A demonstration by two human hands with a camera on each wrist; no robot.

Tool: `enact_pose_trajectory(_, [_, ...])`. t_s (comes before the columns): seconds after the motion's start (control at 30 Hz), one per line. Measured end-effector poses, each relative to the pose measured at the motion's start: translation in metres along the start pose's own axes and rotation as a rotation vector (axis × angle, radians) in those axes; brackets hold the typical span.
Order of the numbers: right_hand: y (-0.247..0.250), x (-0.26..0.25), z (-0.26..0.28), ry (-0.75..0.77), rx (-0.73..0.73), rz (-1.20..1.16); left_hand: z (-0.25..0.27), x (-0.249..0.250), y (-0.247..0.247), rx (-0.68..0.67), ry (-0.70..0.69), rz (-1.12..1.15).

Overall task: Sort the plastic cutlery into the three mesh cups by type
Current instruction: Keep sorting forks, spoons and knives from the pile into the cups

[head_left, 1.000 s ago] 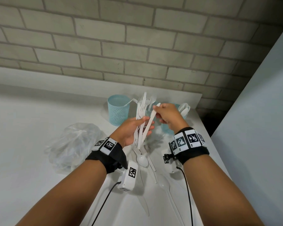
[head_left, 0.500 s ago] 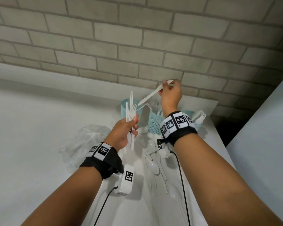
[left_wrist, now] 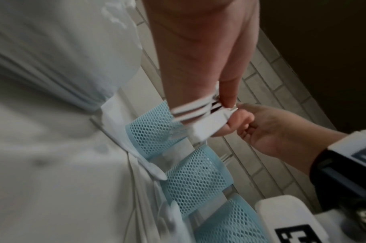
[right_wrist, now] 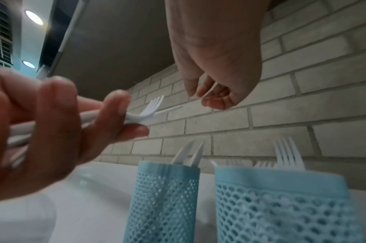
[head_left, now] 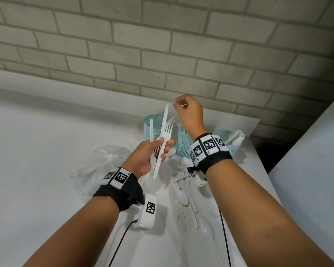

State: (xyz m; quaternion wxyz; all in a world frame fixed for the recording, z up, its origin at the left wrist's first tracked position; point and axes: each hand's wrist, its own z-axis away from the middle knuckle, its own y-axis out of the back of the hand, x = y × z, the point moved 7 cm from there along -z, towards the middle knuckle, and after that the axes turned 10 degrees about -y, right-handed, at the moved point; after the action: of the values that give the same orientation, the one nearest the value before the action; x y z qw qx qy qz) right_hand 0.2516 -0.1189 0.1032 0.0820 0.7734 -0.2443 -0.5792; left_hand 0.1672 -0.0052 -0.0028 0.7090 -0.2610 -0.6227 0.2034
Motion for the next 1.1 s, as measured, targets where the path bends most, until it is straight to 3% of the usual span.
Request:
enact_pose_trajectory(0.23, [0.007, -0.007, 0.024, 0.053, -0.368, 0.26, 0.003, -0.007, -0.01, -0.046, -0.007, -0.153])
enact_pose_trajectory(0.5, [0.016, 0.019, 0.041, -0.184, -0.555, 0.035, 0.004, -0.01, -0.015, -0.004, -0.027, -0.213])
enact_pose_trajectory(0.57, [0.018, 0.022, 0.045, -0.184, -0.529, 0.016, 0.003, -0.011, -0.016, -0.005, -0.03, -0.218])
enact_pose_trajectory(0.73, [0.025, 0.036, 0.051, -0.193, -0.22, -0.089, 0.003, -0.013, -0.019, 0.006, -0.036, -0.198])
enact_pose_trajectory(0.93, [0.018, 0.051, 0.062, -0.221, -0.323, -0.027, 0.003, -0.015, -0.021, 0.008, -0.013, -0.157])
enact_pose_trajectory(1.0, [0.025, 0.051, 0.057, -0.262, -0.251, -0.045, 0.005, -0.017, -0.023, -0.015, 0.034, -0.121])
enact_pose_trajectory(1.1, [0.044, 0.053, 0.048, -0.431, -0.076, -0.375, 0.008, -0.019, -0.025, -0.055, 0.105, -0.069])
